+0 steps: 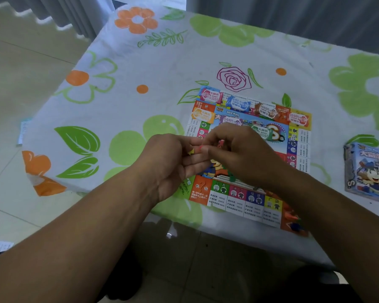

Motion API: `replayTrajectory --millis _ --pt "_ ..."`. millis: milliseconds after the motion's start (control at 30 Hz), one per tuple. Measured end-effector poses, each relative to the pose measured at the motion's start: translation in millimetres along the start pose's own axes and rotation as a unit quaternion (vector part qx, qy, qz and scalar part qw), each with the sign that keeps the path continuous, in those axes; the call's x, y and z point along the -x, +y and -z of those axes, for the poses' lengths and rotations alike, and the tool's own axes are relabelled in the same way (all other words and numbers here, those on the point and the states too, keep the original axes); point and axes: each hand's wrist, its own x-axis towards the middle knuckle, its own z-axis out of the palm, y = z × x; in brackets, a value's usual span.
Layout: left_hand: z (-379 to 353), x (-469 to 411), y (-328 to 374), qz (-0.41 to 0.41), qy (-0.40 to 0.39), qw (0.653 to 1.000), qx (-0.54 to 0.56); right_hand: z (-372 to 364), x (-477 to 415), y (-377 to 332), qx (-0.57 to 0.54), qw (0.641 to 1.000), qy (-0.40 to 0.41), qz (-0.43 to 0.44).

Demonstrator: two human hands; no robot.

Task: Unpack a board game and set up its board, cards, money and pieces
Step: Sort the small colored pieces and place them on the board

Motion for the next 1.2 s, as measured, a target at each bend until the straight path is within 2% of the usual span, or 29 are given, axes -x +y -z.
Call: replayTrajectory --millis 167,300,800,1100,1200 --pt "2.1 -0.9 3.9 -0.014 0.059 0.998 0.011 10.7 -3.4 14.6 0.024 0.995 0.002 -0.094" --pt "2.0 0.7 6.3 -0.021 0.071 0.997 0.017 15.9 -3.0 22.4 0.043 0.990 0.009 -0.131" --pt "0.5 2.6 6.9 -0.018 0.073 0.997 0.008 9.4 -2.2 19.3 0.009 0.984 -0.052 -0.173" --pt "2.2 3.4 4.5 -0.024 0.060 0.998 0.010 2.6 -7.3 30.5 0.057 0.983 -0.007 -0.172" --pt "1.6 4.7 6.0 -0.023 0.058 0.998 0.009 -0.4 -12.7 32.6 0.054 0.982 0.033 -0.178"
